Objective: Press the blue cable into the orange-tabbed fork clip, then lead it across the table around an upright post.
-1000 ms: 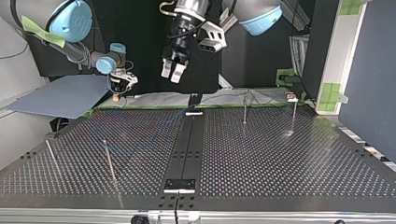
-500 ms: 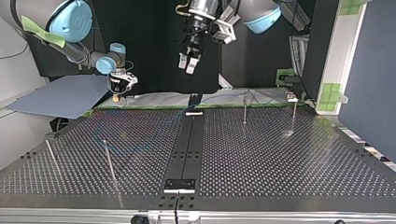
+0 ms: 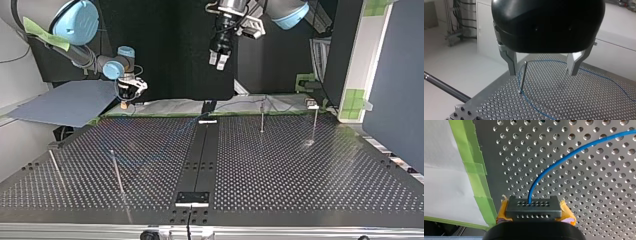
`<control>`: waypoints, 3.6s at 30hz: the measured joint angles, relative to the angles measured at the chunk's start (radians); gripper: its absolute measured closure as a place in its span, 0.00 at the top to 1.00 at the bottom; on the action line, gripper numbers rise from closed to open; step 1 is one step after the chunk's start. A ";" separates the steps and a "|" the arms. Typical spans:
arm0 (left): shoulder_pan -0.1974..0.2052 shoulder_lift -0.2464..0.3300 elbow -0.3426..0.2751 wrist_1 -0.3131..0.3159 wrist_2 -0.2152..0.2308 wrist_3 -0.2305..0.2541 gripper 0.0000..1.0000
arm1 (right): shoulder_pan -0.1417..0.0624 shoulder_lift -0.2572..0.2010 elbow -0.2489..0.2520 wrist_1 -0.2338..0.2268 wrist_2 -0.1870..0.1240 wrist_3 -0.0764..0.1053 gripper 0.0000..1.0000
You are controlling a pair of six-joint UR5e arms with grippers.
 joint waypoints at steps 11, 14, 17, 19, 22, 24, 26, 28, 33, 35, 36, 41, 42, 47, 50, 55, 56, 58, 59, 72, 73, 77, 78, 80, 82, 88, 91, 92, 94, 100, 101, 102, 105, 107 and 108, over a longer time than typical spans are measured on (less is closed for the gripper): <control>0.032 0.000 -0.120 0.075 0.006 0.036 1.00 | 0.000 -0.001 0.000 0.004 0.001 -0.010 0.00; 0.036 0.000 -0.151 0.080 0.009 0.047 1.00 | -0.002 -0.001 0.000 0.008 0.002 -0.010 0.00; 0.039 0.000 -0.180 0.083 0.014 0.053 1.00 | -0.005 -0.001 0.000 0.011 0.003 -0.010 0.00; 0.042 0.000 -0.197 0.085 0.016 0.058 1.00 | -0.007 -0.001 0.000 0.014 0.003 -0.010 0.00; 0.044 0.000 -0.208 0.087 0.018 0.062 1.00 | -0.009 -0.001 0.000 0.015 0.004 -0.010 0.00; 0.044 0.000 -0.210 0.088 0.018 0.064 1.00 | -0.009 -0.001 0.000 0.015 0.004 -0.010 0.00; 0.044 0.000 -0.211 0.088 0.018 0.064 1.00 | -0.009 -0.001 0.000 0.015 0.004 -0.010 0.00; 0.044 0.000 -0.211 0.088 0.018 0.064 1.00 | -0.009 -0.001 0.000 0.015 0.004 -0.010 0.00; 0.044 0.000 -0.211 0.088 0.018 0.065 1.00 | -0.009 -0.001 0.000 0.015 0.004 -0.010 0.00; 0.044 0.000 -0.212 0.088 0.018 0.065 1.00 | -0.009 -0.001 0.000 0.015 0.004 -0.010 0.00; 0.044 0.000 -0.212 0.088 0.018 0.065 1.00 | -0.009 -0.001 0.000 0.015 0.004 -0.010 0.00; 0.044 0.000 -0.212 0.088 0.018 0.065 1.00 | -0.009 -0.001 0.000 0.015 0.004 -0.010 0.00; 0.044 0.000 -0.212 0.088 0.018 0.065 1.00 | -0.009 -0.001 0.000 0.015 0.004 -0.010 0.00; 0.044 0.000 -0.212 0.088 0.018 0.065 1.00 | -0.009 -0.001 0.000 0.015 0.004 -0.010 0.00; 0.044 0.000 -0.212 0.088 0.018 0.065 1.00 | -0.009 -0.001 0.000 0.015 0.004 -0.010 0.00; 0.044 0.000 -0.212 0.088 0.018 0.065 1.00 | -0.009 -0.001 0.000 0.015 0.004 -0.010 0.00; 0.044 0.000 -0.212 0.088 0.018 0.065 1.00 | -0.009 -0.001 0.000 0.015 0.004 -0.010 0.00; 0.044 0.000 -0.212 0.088 0.018 0.065 1.00 | -0.009 -0.001 0.000 0.015 0.004 -0.010 0.00; 0.044 0.000 -0.212 0.088 0.018 0.065 1.00 | -0.009 -0.001 0.000 0.015 0.004 -0.010 0.00; 0.044 0.000 -0.212 0.088 0.018 0.065 1.00 | -0.009 -0.001 0.000 0.015 0.004 -0.010 0.00; 0.044 0.000 -0.212 0.088 0.018 0.065 1.00 | -0.009 -0.001 0.000 0.015 0.004 -0.010 0.00; 0.044 0.000 -0.212 0.088 0.018 0.065 1.00 | -0.009 -0.001 0.000 0.015 0.004 -0.010 0.00; 0.044 0.000 -0.212 0.088 0.018 0.065 1.00 | -0.009 -0.001 0.000 0.015 0.004 -0.010 0.00; 0.044 0.000 -0.212 0.088 0.018 0.065 1.00 | -0.009 -0.001 0.000 0.015 0.004 -0.010 0.00; 0.044 0.000 -0.212 0.088 0.018 0.065 1.00 | -0.009 -0.001 0.000 0.015 0.004 -0.010 0.00; 0.044 0.000 -0.212 0.088 0.018 0.065 1.00 | -0.009 -0.001 0.000 0.015 0.004 -0.010 0.00; 0.044 0.000 -0.212 0.088 0.018 0.065 1.00 | -0.009 -0.001 0.000 0.015 0.004 -0.010 0.00; 0.044 0.000 -0.212 0.088 0.018 0.065 1.00 | -0.009 -0.001 0.000 0.015 0.004 -0.010 0.00; 0.044 0.000 -0.212 0.088 0.018 0.065 1.00 | -0.009 -0.001 0.000 0.015 0.004 -0.010 0.00; 0.044 0.000 -0.212 0.088 0.018 0.065 1.00 | -0.009 -0.001 0.000 0.015 0.004 -0.010 0.00; 0.044 0.000 -0.212 0.088 0.018 0.065 1.00 | -0.009 -0.001 0.000 0.015 0.004 -0.010 0.00; 0.044 0.000 -0.212 0.088 0.018 0.065 1.00 | -0.009 -0.001 0.000 0.015 0.004 -0.010 0.00; 0.044 0.000 -0.212 0.088 0.018 0.065 1.00 | -0.009 -0.001 0.000 0.015 0.004 -0.010 0.00; 0.044 0.000 -0.212 0.088 0.018 0.065 1.00 | -0.009 -0.001 0.000 0.015 0.004 -0.010 0.00; 0.044 0.000 -0.212 0.088 0.018 0.065 1.00 | -0.009 -0.001 0.000 0.015 0.004 -0.010 0.00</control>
